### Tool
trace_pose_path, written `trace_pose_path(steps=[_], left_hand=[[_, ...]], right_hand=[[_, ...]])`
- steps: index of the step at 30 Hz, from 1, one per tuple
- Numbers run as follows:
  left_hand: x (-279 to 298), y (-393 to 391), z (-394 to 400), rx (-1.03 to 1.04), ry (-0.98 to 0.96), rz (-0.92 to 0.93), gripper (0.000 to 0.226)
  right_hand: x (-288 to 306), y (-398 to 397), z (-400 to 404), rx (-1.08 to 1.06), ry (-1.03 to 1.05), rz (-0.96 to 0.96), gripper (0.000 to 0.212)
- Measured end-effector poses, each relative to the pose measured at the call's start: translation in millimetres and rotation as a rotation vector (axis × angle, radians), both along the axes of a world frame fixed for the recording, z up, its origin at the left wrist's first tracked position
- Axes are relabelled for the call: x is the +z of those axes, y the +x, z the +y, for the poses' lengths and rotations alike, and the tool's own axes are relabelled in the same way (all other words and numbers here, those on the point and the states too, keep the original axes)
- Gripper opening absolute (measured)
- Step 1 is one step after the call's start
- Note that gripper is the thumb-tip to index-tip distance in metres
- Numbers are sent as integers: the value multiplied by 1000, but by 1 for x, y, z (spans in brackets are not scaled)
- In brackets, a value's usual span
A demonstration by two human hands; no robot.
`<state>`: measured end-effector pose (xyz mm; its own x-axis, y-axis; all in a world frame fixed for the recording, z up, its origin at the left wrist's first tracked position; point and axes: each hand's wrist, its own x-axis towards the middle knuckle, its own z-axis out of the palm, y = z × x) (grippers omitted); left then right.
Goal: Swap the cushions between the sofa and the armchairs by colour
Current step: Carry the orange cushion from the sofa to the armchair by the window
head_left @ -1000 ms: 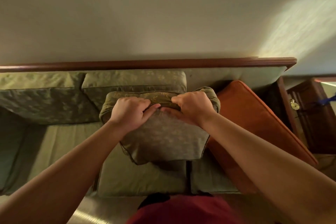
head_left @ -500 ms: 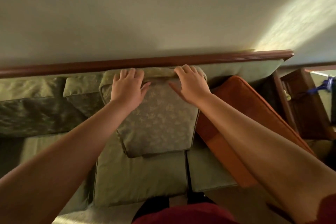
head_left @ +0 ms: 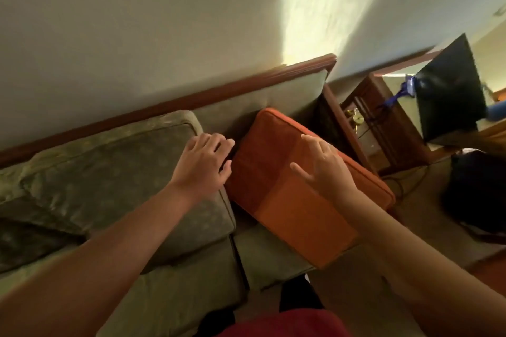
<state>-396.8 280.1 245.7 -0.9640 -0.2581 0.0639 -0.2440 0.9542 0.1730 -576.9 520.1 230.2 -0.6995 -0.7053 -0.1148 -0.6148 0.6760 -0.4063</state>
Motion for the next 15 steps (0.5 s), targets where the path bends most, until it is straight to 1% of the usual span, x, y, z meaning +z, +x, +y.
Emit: trace_pose_path(steps=[3,5,8,10,12,15], left_hand=[[-23,-61,52,-77,15,-49,50],[-38,-97,79,-96,15,-128,53],[-65,-143,113,-96,31,-271,61],[-80,-163,126,-61,35,-374,67],[-96,-177,132,-51,13,-437,74],[-115,-197,132,-71,-51,-430,84]], right_hand=[[-19,-38,63,-99,17,11,79],[-36,-58,98,-142,54,10,81],[-65,-82,134,-166,88,-40,84],[-82,-94,141,-153,111,-50,86],[-97,-104,137,-145,140,-59,89],[-115,-107,120,-208,200,-58,88]])
